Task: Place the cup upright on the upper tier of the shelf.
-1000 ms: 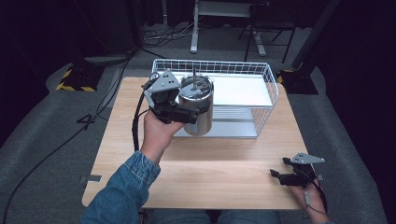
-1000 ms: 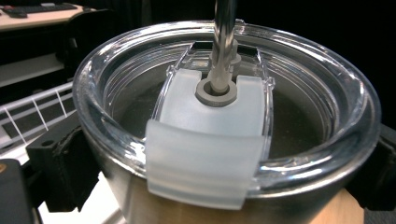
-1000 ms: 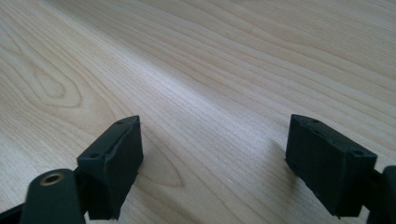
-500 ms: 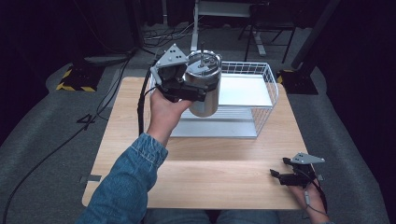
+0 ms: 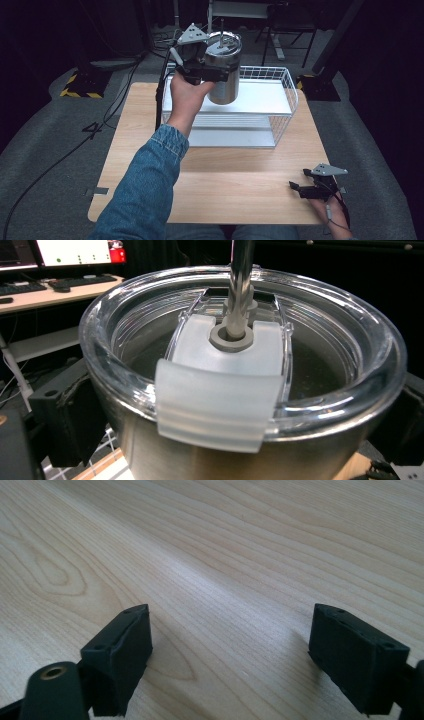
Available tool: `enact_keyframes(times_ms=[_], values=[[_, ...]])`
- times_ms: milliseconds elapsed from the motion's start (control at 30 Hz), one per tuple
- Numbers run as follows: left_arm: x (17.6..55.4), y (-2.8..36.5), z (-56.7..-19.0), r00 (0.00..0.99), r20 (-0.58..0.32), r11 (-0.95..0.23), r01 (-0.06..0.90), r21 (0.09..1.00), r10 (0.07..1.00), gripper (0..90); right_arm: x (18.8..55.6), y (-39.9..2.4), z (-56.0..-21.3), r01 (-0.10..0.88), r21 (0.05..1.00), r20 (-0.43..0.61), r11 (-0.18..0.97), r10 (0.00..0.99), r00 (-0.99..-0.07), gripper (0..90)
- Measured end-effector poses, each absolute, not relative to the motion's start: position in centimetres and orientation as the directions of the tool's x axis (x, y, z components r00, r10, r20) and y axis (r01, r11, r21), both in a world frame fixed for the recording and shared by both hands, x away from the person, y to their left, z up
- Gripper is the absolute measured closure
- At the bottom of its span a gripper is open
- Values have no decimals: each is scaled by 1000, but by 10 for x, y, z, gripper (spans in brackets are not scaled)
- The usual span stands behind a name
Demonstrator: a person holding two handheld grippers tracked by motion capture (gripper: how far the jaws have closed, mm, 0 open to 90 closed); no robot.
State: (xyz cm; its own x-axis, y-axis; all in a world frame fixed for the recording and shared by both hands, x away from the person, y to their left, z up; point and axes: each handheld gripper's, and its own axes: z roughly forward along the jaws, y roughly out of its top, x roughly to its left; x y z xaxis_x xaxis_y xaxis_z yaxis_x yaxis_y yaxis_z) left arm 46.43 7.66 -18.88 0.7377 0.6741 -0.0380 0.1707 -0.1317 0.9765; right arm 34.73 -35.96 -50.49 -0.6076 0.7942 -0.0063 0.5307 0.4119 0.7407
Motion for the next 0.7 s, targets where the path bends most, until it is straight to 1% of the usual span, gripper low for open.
enact_keyframes(times_ms=[200, 333, 500, 633, 700], values=[[484, 74, -189, 710, -47, -121, 184, 975, 703, 37, 347, -360, -505, 533, 740, -4, 411, 795, -607, 167], [493, 71, -188, 701, -19, -146, 174, 974, 713, 37, 347, -360, -505, 533, 740, -4, 411, 795, -607, 168], [504, 70, -193, 684, -24, -142, 186, 972, 729, 37, 348, -360, -505, 534, 739, -2, 410, 795, -607, 167], [516, 71, -200, 666, -54, -118, 210, 970, 744, 37, 348, -360, -505, 534, 739, -2, 410, 795, -607, 167], [519, 71, -203, 657, -55, -118, 216, 969, 752, 37, 348, -360, -505, 535, 739, -1, 410, 794, -607, 167]])
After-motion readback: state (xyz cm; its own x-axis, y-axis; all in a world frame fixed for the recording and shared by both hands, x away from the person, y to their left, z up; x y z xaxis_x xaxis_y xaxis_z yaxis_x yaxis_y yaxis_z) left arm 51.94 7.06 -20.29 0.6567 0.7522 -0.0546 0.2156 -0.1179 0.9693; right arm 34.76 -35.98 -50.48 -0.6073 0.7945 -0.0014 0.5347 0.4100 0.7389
